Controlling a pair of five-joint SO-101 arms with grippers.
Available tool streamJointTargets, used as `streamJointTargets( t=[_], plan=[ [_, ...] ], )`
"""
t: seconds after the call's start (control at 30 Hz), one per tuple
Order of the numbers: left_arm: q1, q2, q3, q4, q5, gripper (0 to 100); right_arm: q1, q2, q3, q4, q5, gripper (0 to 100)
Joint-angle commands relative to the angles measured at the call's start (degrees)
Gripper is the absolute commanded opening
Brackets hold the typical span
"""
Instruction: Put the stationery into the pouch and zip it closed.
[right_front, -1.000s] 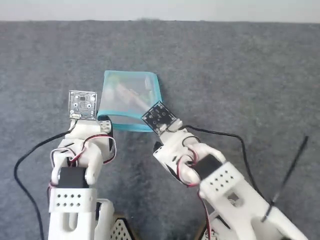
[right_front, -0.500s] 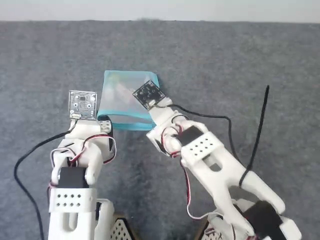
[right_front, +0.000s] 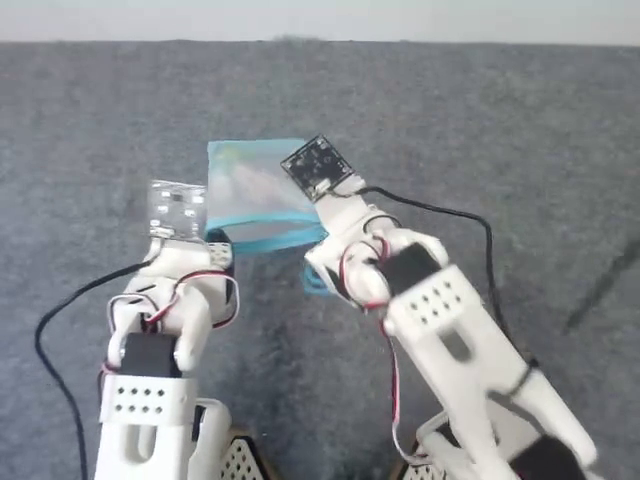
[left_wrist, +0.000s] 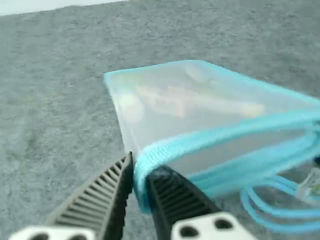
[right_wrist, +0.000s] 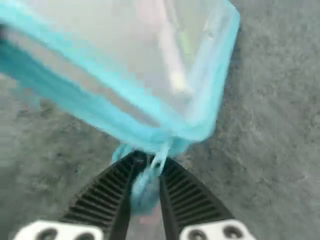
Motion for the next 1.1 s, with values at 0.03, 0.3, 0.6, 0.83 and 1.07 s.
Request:
streamJointTargets(
  t=[0.03, 0.3, 0.6, 0.83, 1.07],
  plan=[
    [4.75, 0.79, -1.19, -0.62, -2.02, 1, -5.49, -12.44, -8.97, 10.77, 2.99, 0.7],
    [7.82, 0.79, -0.84, 0.97, -2.02, 1, -16.48, -13.49, -13.27, 11.3, 5.27, 0.7],
    [9.05, 0.7, 0.22, 1.67, -2.46, 1, -13.85, -8.13, -11.6, 12.26, 5.36, 0.9],
    [8.62, 0.62, 0.04, 1.41, -2.29, 1, -13.85, -10.59, -12.4, 16.4, 5.27, 8.0],
    [8.62, 0.62, -0.04, 1.41, -2.37, 1, -14.2, -22.2, -12.48, 24.22, 10.55, 41.1]
  ],
)
